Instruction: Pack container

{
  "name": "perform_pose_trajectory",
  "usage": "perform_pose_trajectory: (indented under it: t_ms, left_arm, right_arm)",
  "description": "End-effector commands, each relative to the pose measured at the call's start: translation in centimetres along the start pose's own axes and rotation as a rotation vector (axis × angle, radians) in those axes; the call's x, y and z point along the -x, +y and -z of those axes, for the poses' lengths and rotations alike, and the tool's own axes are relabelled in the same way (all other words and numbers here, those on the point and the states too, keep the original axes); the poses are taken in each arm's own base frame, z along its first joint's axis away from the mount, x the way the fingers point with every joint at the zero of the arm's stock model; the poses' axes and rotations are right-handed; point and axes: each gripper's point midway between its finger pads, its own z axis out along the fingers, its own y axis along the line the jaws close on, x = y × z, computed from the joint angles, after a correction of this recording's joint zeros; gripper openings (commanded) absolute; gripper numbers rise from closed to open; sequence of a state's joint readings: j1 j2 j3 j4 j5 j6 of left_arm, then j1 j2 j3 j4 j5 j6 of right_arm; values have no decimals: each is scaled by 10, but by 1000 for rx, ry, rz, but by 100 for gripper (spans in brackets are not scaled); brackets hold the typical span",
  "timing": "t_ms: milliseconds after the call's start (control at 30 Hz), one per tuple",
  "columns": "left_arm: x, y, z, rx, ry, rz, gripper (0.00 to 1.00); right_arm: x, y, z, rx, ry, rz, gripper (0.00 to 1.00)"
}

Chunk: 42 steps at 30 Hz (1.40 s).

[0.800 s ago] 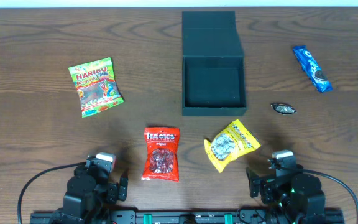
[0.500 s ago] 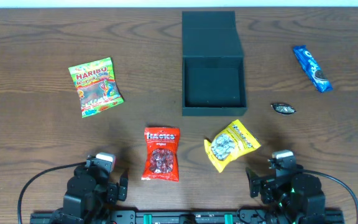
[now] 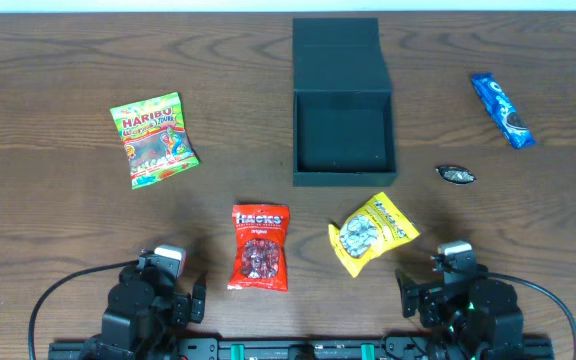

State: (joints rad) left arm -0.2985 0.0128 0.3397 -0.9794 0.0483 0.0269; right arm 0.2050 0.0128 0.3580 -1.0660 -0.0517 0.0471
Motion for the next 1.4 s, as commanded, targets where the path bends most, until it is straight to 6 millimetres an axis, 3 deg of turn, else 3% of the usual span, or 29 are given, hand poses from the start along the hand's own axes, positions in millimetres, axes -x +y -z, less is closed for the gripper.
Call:
perform_pose_trajectory:
  t_ms: [0, 767, 900, 1133, 1367]
  left_arm:
    - [-15, 3, -2, 14, 54, -6, 96]
    - [-15, 3, -2, 14, 54, -6, 96]
    - [-14, 17, -1, 98, 48, -17, 95]
    - [-13, 18, -1, 104, 46, -17, 96]
    - [29, -10, 0, -54, -126, -14, 96]
  right_arm:
    - [-1, -2, 0, -8, 0, 6, 99]
    - [-1, -2, 0, -8, 0, 6, 99]
    - [-1, -2, 0, -8, 0, 6, 99]
    - [-1, -2, 0, -8, 0, 6, 99]
    - [-1, -2, 0, -8, 0, 6, 99]
